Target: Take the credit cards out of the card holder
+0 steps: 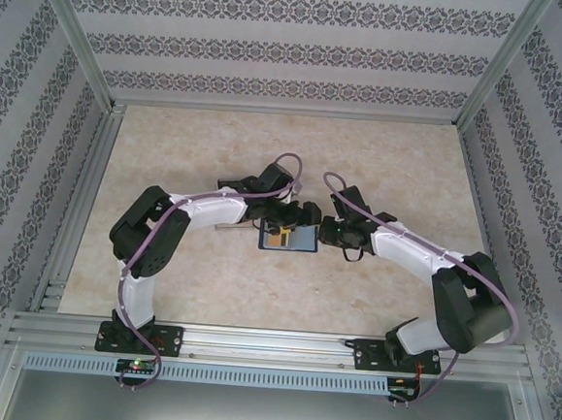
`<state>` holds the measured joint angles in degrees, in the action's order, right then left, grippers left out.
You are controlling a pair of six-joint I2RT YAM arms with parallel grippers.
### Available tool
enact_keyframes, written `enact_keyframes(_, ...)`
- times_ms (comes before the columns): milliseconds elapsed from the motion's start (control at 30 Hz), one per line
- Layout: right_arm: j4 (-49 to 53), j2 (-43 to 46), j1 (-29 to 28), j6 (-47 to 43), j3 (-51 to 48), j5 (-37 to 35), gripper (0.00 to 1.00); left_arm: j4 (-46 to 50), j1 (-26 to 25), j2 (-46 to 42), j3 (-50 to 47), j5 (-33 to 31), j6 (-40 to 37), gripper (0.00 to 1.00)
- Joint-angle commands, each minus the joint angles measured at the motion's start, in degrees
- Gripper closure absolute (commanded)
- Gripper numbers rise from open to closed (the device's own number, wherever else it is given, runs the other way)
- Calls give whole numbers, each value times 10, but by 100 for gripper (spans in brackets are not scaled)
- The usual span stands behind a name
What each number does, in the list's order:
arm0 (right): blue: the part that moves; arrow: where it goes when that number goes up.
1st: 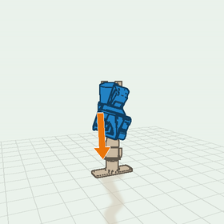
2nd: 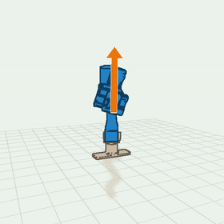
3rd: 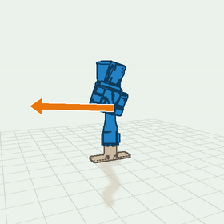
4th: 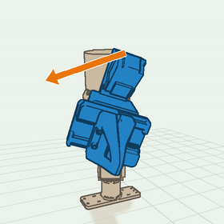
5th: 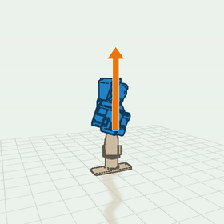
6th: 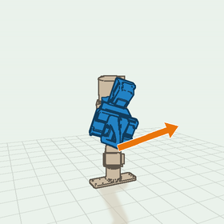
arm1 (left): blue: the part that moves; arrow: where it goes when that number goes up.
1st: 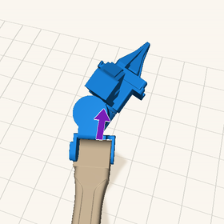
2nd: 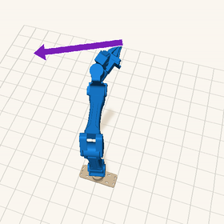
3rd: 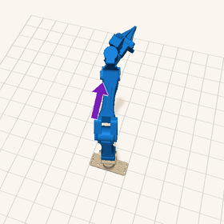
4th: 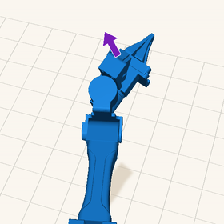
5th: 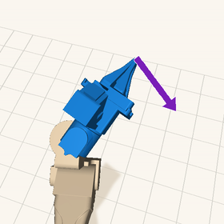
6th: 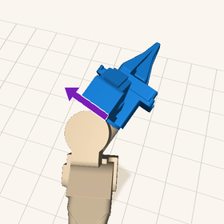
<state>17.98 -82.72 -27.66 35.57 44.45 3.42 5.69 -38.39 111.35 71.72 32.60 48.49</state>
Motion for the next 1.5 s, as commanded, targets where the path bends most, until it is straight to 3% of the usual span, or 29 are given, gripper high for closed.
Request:
enact_keyframes(0,-4,26,14,17,-19,-2,75,-28,-13,2,12,14,12,10)
enact_keyframes(200,-23,22,18,19,-22,30,76,11,-9,-35,5,-25,-11,9)
enact_keyframes(333,-34,0,17,29,-2,64,76,50,7,-85,-29,-97,-18,15)
enact_keyframes(500,-66,-18,5,47,18,96,79,100,27,-134,-76,-153,-28,42)
enact_keyframes(667,-115,-54,-10,74,37,152,84,121,43,-145,-113,-175,-28,82)
enact_keyframes(833,-163,-101,-25,107,49,197,87,124,49,-125,-125,-173,-35,95)
enact_keyframes(1133,-207,-160,-28,132,49,229,89,114,49,-78,-110,-139,-37,97)
enact_keyframes(1467,-226,-193,-23,139,42,242,84,138,49,-59,-100,-146,-36,99)
